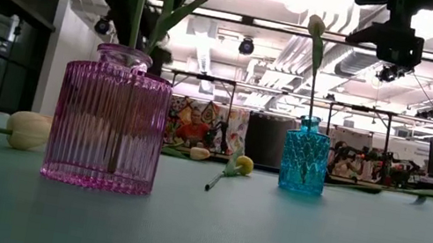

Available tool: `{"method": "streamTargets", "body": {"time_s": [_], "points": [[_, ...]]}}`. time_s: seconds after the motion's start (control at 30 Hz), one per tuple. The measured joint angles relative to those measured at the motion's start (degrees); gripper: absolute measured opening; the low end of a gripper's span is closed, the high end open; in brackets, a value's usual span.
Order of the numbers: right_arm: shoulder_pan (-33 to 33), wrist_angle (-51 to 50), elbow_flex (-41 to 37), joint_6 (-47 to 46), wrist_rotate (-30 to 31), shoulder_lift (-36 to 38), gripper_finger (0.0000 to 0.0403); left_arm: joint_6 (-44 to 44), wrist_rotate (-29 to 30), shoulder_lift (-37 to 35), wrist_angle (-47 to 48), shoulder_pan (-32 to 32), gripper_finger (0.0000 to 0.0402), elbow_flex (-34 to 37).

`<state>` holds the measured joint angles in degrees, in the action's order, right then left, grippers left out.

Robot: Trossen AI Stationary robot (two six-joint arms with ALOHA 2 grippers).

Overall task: Sort flowers into vase by color
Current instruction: Put the top white tulip flower into the blue vase

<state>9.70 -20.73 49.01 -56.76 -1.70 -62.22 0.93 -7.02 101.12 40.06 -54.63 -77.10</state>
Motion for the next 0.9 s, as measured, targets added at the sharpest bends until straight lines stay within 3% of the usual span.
{"method": "streamTargets", "body": {"time_s": [0.23,0.4,0.57,0.9], "points": [[0.0,0.0,0.0,-2.3,6.1,0.0,0.0279,-9.8,3.2,6.9,1.2,2.5,0.0225,0.0],[0.0,0.0,0.0,-3.4,7.7,0.0,0.0279,-15.9,3.6,9.4,0.9,3.8,0.0225,0.0],[0.0,0.1,0.0,-3.7,11.1,0.0,0.0279,-21.4,7.8,10.6,-1.4,5.8,0.0225,0.0],[0.0,0.1,0.0,-7.9,13.6,0.0,0.0279,-26.0,6.0,11.0,-4.5,6.6,0.0199,-0.1]]}}
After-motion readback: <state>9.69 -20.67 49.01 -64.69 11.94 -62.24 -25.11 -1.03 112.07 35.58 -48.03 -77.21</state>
